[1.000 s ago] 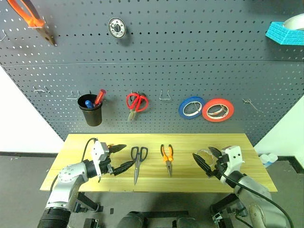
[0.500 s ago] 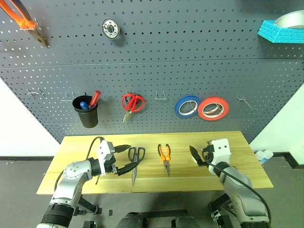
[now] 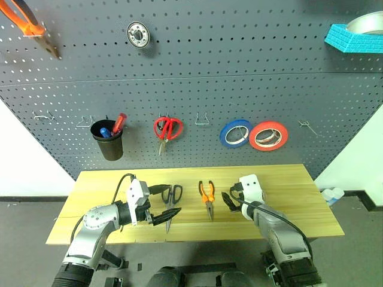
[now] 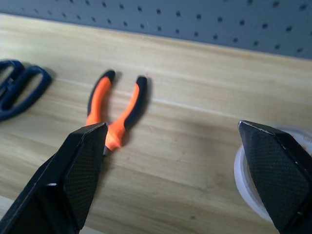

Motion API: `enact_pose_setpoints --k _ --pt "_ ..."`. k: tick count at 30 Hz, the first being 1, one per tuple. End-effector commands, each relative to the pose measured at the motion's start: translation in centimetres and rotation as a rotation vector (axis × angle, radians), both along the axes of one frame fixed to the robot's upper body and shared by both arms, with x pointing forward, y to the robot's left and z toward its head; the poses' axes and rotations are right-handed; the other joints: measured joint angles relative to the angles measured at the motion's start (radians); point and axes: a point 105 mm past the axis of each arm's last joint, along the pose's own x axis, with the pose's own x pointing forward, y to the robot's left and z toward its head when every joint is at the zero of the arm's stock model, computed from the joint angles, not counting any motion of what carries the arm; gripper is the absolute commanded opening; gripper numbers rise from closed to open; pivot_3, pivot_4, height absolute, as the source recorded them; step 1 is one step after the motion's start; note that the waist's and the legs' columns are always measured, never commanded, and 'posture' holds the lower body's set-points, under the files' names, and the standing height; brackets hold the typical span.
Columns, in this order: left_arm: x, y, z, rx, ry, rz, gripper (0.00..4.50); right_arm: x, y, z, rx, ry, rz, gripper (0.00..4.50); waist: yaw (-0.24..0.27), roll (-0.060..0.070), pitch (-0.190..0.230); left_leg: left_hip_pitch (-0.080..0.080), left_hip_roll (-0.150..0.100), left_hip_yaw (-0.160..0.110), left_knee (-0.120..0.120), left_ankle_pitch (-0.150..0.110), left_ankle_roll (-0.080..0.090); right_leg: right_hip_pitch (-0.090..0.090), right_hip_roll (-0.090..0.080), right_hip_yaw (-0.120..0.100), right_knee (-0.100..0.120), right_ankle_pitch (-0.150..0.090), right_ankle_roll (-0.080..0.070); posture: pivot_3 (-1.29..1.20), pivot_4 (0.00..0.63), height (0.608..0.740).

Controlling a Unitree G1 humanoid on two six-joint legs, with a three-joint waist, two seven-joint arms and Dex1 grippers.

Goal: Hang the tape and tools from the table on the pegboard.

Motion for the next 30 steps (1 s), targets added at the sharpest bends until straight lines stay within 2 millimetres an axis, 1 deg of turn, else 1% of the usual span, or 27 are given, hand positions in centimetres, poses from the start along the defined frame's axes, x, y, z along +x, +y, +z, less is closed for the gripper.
enact_pose_setpoints --k 1,3,6,11,17,24,30 --pt "-0.6 -0.2 1.0 -0.012 -0.024 -0.004 4.47 0.9 -0.7 0.8 -0.052 -0.017 -0.029 4.47 0.0 0.002 0.008 0.0 0.0 0.0 0.0 0.0 0.0 0.0 0.0 0.0 0.0 0.0 0.0 -0.05 0.087 0.717" --pt "-1.0 -0.3 1.0 -0.014 -0.018 -0.003 4.47 1.1 -0.9 0.9 -0.072 -0.01 -0.038 4.47 -0.001 0.002 0.021 0.0 0.0 0.0 0.0 0.0 0.0 0.0 0.0 0.001 0.0 0.0 0.0 -0.05 0.1 0.717" --pt "-1.8 -0.6 1.3 -0.024 -0.013 0.007 4.47 1.0 -1.0 0.9 -0.097 0.008 -0.033 4.47 -0.001 0.002 0.041 0.0 0.0 0.0 -0.001 0.0 0.0 -0.001 0.0 0.001 0.0 0.0 0.0 -0.05 0.136 0.717" --pt "-3.4 -0.7 1.0 -0.029 0.019 0.042 4.47 1.4 -1.7 0.3 -0.148 0.061 -0.01 4.47 -0.002 0.0 0.084 -0.001 0.0 0.0 -0.001 0.0 0.0 -0.001 0.0 0.001 -0.001 0.0 0.0 -0.04 0.179 0.717" --pt "-4.8 -0.4 1.4 -0.03 0.04 0.065 4.47 2.2 -2.6 0.3 -0.175 0.07 -0.013 4.47 -0.002 -0.004 0.119 -0.002 0.0 0.0 -0.004 0.0 0.0 -0.003 -0.001 0.001 -0.003 0.0 0.0 -0.02 0.203 0.717" --pt "-5.2 -0.7 2.1 -0.036 0.037 0.069 4.47 2.8 -3.9 0.2 -0.212 0.089 -0.035 4.47 -0.003 -0.009 0.142 -0.002 0.0 0.001 -0.012 0.0 0.0 -0.006 -0.002 0.001 -0.006 -0.001 -0.001 -0.02 0.217 0.717" --pt "-5.4 -0.7 2.7 -0.037 0.03 0.07 4.47 2.9 -4.9 -0.3 -0.239 0.124 -0.053 4.47 -0.005 -0.012 0.149 -0.004 0.001 0.002 -0.016 0.001 0.0 -0.009 -0.002 0.001 -0.006 -0.002 -0.003 -0.01 0.224 0.717"
